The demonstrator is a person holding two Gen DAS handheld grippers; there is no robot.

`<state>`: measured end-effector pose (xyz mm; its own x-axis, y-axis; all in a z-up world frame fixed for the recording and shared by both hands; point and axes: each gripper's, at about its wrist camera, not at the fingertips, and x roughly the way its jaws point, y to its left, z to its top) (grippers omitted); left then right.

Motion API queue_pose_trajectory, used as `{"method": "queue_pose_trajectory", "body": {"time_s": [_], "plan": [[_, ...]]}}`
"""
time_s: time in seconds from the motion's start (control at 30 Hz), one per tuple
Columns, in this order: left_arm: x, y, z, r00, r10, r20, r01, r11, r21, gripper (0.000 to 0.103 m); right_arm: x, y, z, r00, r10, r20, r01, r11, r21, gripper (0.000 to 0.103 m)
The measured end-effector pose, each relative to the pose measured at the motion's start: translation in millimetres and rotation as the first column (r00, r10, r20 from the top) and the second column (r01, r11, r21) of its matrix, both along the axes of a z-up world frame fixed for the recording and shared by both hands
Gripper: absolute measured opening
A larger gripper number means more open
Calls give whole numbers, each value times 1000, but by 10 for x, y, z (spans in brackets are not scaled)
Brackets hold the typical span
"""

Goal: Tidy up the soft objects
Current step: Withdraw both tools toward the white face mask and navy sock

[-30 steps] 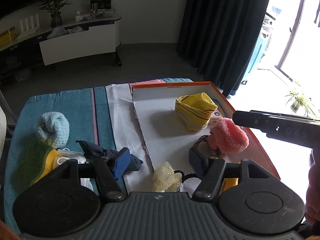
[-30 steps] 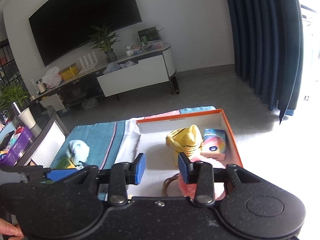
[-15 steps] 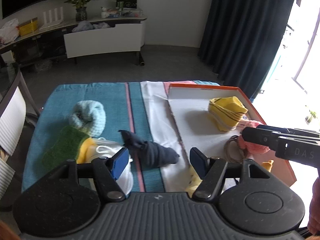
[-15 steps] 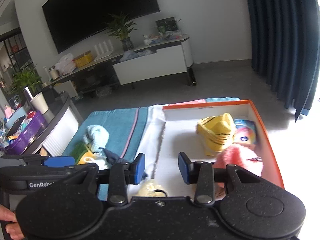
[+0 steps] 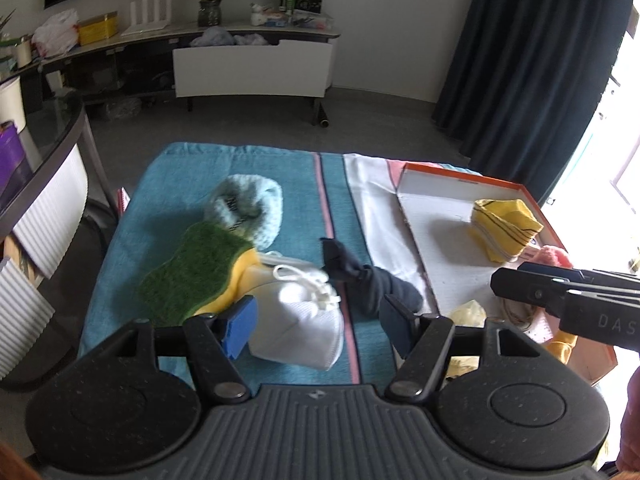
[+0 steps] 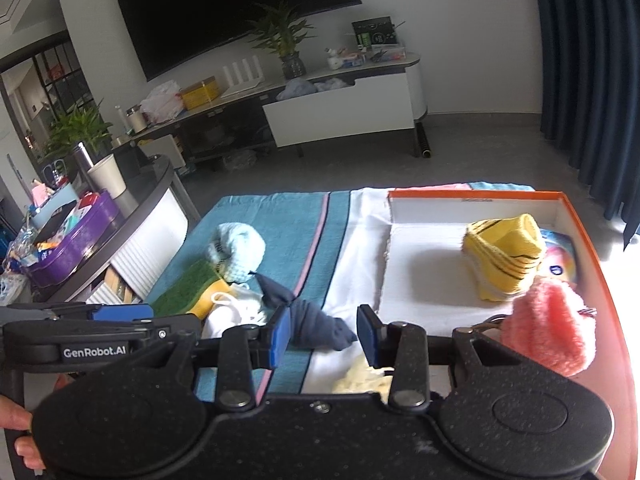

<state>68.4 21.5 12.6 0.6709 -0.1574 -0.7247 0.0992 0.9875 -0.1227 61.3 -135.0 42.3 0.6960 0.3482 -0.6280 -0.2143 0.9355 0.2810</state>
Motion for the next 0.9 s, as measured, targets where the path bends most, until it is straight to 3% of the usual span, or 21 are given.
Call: {"method": "queue_pose_trajectory", "body": {"time_s": [0.5,0.77,0.9], "plan": [[-178,540,-209,995,92,-30,-92,996,-19,71,45,231,-155,998,58,-29,-58,998,4,46],[-143,485,-300,997,71,-39,-73,997,-36,74,86,225,-222,997,61,-41,-61,998,1,46],[-77,437,-324,998,65,-22,-65,998,-11,76,123,213,-243,997,60,-44,-60,998,-3,46]]}}
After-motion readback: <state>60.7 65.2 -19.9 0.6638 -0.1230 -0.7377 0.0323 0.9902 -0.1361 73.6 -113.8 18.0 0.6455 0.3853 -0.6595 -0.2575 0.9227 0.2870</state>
